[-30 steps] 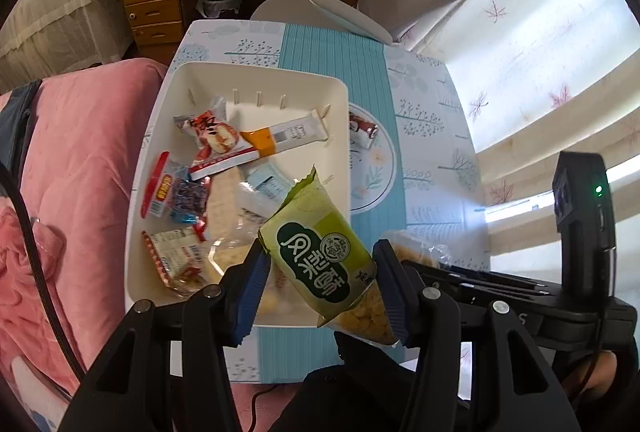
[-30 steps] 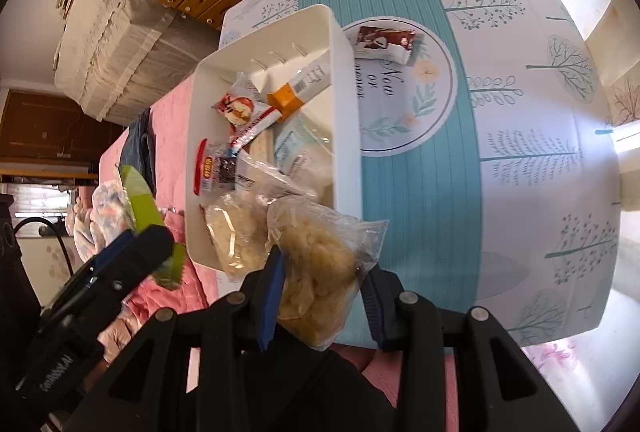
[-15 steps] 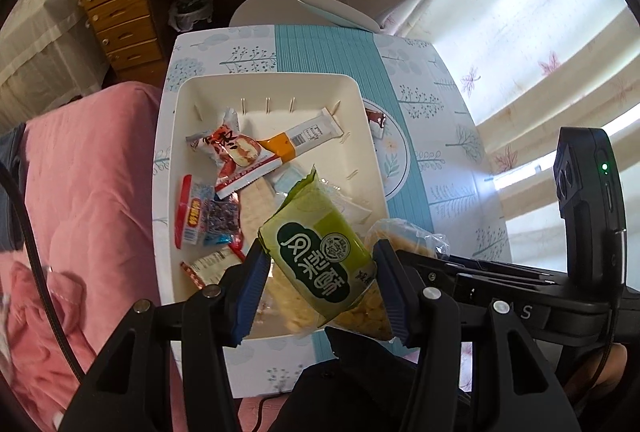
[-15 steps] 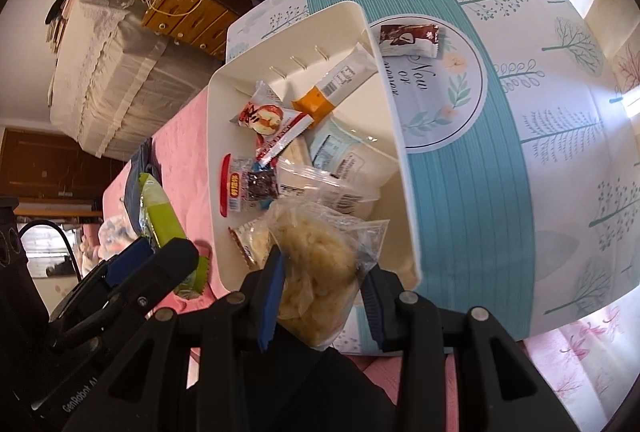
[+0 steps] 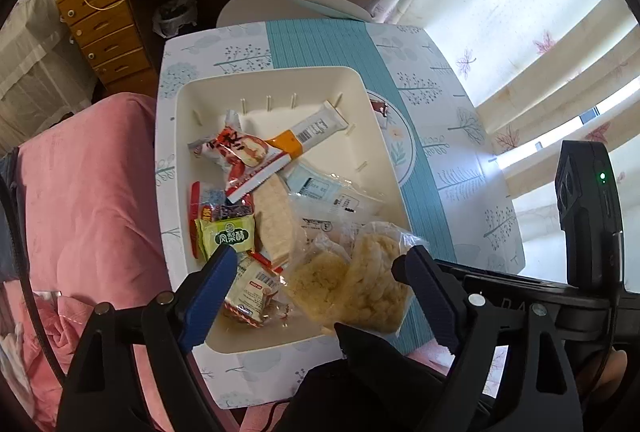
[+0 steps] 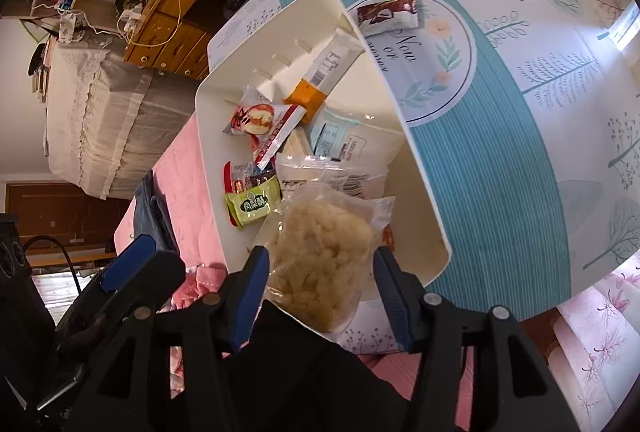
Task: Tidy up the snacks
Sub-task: 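Open both grippers to drop the rice-cracker bag and green packet into the tray, then move the right gripper to the brown wrapped bar on the placemat and grasp it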
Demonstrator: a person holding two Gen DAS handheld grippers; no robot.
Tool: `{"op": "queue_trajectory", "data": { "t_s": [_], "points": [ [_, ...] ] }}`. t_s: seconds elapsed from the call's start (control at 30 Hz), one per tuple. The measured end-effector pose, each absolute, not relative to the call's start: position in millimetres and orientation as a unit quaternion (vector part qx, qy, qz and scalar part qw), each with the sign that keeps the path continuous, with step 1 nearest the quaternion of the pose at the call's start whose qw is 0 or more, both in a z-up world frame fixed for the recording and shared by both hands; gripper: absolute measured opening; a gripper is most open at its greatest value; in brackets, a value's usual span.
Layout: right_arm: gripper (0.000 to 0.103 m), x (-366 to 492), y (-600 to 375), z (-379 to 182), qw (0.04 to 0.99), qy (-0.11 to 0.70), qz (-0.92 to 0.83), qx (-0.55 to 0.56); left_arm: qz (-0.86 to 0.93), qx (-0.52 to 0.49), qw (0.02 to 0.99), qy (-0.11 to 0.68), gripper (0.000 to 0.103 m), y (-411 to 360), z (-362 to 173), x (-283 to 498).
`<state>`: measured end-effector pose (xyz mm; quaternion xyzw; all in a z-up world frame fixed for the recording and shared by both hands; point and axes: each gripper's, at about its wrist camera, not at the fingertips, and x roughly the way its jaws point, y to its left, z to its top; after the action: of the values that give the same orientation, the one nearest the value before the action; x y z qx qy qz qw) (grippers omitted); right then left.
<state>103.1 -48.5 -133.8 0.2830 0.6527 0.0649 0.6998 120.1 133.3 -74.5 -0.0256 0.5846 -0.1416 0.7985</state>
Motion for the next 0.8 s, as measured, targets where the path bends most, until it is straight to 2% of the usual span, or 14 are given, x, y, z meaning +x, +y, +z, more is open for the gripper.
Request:
{"op": "queue_trajectory", "data": {
  "t_s": [0.43,0.8],
  "points": [
    [0.059,104,-93,-125,0.71,0.645,0.052,0.278,-0.124,-0.066,0.792,0.594,0.085,105,-85,123],
    [0.06,139,-148,-128,0.723,0.65,0.083,0.22,-0.064,-0.113,0.792,0.596,0.085,55,-99,127]
  ]
}}
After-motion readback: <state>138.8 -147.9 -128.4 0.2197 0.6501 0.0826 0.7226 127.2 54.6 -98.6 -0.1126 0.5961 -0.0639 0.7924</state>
